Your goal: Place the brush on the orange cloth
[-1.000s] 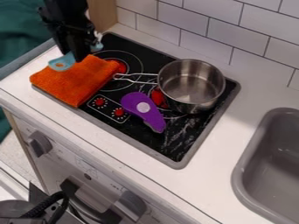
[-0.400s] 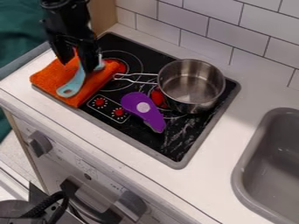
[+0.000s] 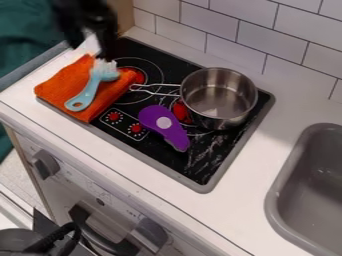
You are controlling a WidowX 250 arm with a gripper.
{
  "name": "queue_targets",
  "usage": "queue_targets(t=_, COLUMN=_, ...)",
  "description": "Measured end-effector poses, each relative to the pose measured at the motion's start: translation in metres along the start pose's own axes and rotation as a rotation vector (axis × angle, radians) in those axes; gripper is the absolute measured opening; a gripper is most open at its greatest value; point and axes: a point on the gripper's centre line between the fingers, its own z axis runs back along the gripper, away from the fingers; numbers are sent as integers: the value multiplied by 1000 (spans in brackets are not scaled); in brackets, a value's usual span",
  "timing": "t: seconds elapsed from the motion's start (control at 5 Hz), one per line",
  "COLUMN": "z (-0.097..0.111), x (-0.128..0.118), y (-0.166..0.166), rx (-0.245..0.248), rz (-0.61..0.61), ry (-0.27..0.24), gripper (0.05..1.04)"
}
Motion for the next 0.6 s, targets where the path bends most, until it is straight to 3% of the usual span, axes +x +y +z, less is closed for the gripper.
queue_targets(t=0.2, z=7, x=15, y=-25, rx=-24, rz=-14, ry=-1, gripper=1005)
queue_targets(t=0.6, z=-2, x=25, y=-49, rx=-33, rz=-25, ry=97, gripper=1005)
